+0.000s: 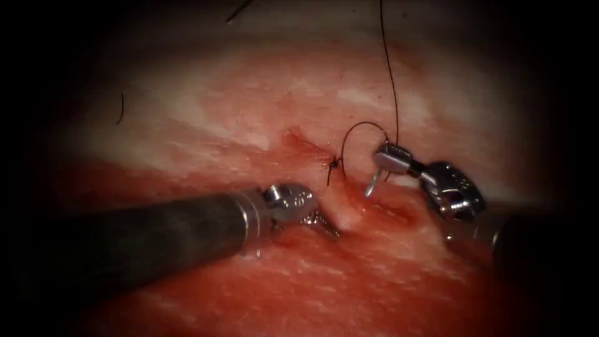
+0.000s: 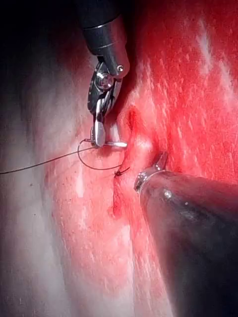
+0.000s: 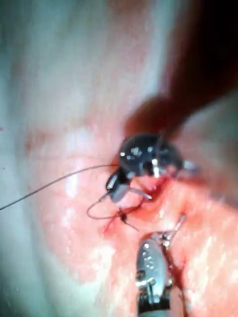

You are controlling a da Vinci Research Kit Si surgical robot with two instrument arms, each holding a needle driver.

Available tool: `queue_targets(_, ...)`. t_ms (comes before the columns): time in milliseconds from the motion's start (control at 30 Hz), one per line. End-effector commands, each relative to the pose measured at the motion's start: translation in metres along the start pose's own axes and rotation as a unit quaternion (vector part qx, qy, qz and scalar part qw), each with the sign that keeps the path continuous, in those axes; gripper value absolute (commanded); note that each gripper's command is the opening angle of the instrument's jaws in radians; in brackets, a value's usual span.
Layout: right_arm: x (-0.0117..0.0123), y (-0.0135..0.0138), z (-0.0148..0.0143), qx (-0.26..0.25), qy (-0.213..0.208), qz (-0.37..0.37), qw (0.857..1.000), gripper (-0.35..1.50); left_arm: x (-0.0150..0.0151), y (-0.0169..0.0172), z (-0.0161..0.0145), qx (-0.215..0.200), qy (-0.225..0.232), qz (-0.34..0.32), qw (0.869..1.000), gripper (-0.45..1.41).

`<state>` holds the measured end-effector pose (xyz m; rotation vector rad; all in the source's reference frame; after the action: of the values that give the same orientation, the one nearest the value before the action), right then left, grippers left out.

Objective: Wound Closure

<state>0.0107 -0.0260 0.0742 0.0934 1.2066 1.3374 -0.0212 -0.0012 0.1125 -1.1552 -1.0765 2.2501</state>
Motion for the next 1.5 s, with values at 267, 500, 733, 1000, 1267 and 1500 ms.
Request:
queue_targets(267, 0.0004, 0.0013, -0.0002, -0.014, 0.011, -0.017, 1.000, -0.35, -0.0003, -0.0001, 0.0008, 0.000, 0.000, 0.000, 1.000, -0.30)
queue_targets(500, 0.0005, 0.0017, -0.0002, -0.012, 0.019, -0.016, 1.000, -0.35, -0.0004, -0.0001, 0.0006, 0.000, 0.000, 0.001, 1.000, -0.30)
queue_targets(733, 0.0006, 0.0021, -0.0002, -0.007, 0.023, 0.005, 1.000, -0.35, -0.0004, -0.0001, 0.0006, 0.000, 0.000, 0.001, 1.000, -0.30)
queue_targets(1000, -0.0002, 0.0017, 0.0000, 0.022, 0.030, 0.088, 0.995, -0.35, -0.0004, -0.0001, 0.0007, 0.000, 0.000, 0.001, 1.000, -0.30)
queue_targets(1267, -0.0025, 0.0011, 0.0007, 0.045, 0.026, 0.194, 0.980, -0.35, -0.0004, -0.0001, 0.0007, 0.001, 0.000, 0.001, 1.000, -0.28)
queue_targets(1500, -0.0041, -0.0002, 0.0011, 0.053, 0.024, 0.234, 0.971, -0.35, -0.0004, -0.0001, 0.0008, 0.001, 0.000, 0.001, 1.000, -0.28)
